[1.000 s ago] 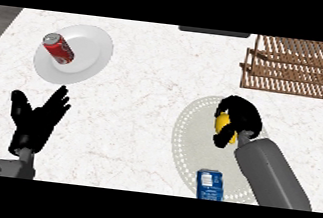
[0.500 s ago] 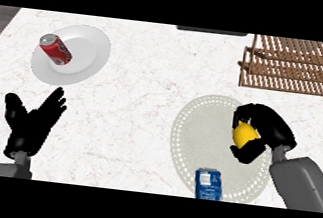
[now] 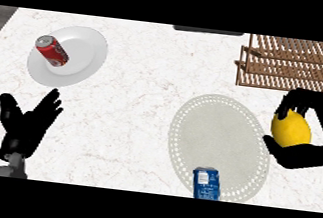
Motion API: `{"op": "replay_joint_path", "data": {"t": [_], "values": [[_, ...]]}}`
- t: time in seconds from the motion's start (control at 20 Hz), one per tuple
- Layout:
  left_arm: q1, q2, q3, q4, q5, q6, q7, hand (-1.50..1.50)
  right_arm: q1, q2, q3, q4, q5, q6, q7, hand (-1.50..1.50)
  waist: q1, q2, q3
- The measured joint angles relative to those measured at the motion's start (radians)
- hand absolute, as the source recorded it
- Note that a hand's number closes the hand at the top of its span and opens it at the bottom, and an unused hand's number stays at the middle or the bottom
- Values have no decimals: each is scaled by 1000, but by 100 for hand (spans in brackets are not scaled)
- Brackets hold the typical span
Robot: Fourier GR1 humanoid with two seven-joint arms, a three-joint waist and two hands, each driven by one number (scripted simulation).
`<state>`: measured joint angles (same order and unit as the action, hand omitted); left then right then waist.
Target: Pick the lemon from the placemat and place it in the tiered shelf
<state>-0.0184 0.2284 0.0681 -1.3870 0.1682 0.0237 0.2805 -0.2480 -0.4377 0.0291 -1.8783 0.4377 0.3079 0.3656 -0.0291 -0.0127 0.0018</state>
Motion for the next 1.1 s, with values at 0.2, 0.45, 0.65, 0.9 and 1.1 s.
{"op": "replay_joint_path", "data": {"t": [0.2,0.45,0.65,0.9,1.1], "values": [[7,-15,-11,-12,-7,3,-8,0,-52,-54,-140,-148,-105,64,154,150,5,1,0],[-7,-19,-15,-1,-17,0,-5,0,-199,-158,-309,-163,-251,145,312,150,18,4,0],[-18,-13,-5,5,-6,-21,0,0,-311,-230,-383,-72,-312,174,367,150,28,8,0],[-29,-30,-15,4,-23,-8,10,0,-480,-321,-420,127,-328,180,372,150,39,10,1],[-43,-31,-11,21,-31,-9,5,0,-593,-379,-413,294,-305,176,324,150,44,12,2]]}}
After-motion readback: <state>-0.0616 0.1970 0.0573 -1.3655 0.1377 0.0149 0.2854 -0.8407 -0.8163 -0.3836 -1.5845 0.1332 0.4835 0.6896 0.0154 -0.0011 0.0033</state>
